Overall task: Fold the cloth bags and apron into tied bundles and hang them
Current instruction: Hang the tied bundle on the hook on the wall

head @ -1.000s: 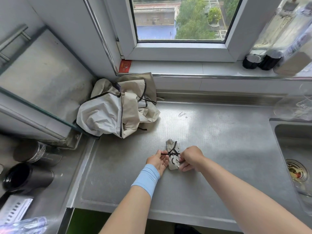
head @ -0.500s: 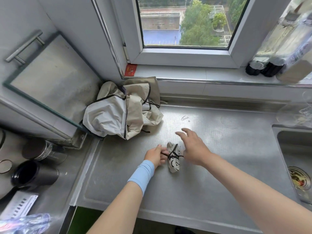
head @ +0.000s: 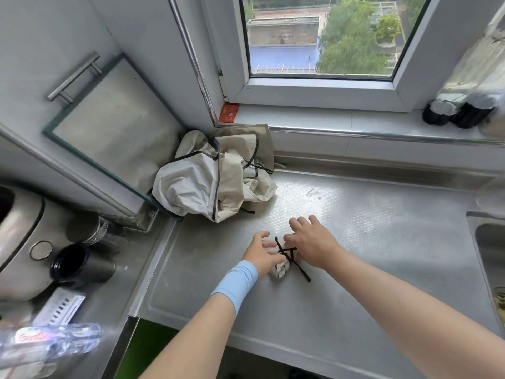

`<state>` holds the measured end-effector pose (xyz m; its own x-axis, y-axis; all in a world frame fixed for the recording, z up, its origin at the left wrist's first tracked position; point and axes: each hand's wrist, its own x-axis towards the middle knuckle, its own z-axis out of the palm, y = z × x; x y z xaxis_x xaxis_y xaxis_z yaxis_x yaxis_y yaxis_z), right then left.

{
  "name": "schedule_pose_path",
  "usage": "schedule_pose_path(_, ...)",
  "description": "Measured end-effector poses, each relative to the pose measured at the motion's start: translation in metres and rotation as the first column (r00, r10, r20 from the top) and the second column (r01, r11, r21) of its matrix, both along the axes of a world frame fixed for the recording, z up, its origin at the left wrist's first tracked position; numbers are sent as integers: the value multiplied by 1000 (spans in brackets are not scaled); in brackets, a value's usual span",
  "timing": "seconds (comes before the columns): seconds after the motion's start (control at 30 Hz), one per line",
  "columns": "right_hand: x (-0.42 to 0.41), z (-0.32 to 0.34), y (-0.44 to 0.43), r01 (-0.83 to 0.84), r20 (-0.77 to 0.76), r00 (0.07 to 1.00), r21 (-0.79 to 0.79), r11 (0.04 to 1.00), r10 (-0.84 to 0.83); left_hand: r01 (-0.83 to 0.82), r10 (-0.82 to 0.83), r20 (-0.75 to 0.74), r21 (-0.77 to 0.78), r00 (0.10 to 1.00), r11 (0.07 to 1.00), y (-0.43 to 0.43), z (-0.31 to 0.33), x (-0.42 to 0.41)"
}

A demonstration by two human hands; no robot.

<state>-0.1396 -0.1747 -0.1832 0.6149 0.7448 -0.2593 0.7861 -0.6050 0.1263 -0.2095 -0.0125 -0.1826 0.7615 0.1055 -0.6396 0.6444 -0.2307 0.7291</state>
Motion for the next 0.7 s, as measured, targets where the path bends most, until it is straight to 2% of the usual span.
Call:
schedule_pose_path(0.07, 1, 1, -1, 80, -74, 994, 66, 995, -75, 123, -124, 0, 123, 992, 985, 1, 4, 1)
schedule_pose_path(0.13, 2, 4, 1, 134, -142, 983, 148, 980, -113, 270, -290, 10, 334, 957, 903, 4, 12, 2)
schedule_pose_path(0.2, 2, 8, 5, 178, -172, 976, 256, 950, -136, 273, -337, 61, 462, 940, 844, 10, 24, 5)
schedule_pose_path(0.27, 6, 15, 11, 195, -165, 975, 338, 921, -146, 254, -350, 118, 484, 929, 838, 20, 39, 13)
schedule_pose_path(0.37, 17, 34, 23, 168, -161, 981, 393, 904, -112, 327, -449, 103, 544, 888, 773, 42, 65, 24)
schedule_pose_path(0.43, 24, 52, 34, 174, -216, 973, 441, 881, -85, 340, -468, 104, 554, 878, 760, 57, 83, 29)
schedule_pose_path(0.57, 29, 103, 73, 298, -391, 919, 606, 737, -51, 255, -428, 229, 533, 874, 807, 92, 130, 38)
schedule_pose_path(0.7, 37, 158, 125, 406, -442, 893, 701, 586, -90, 172, -388, 319, 536, 865, 826, 135, 180, 51)
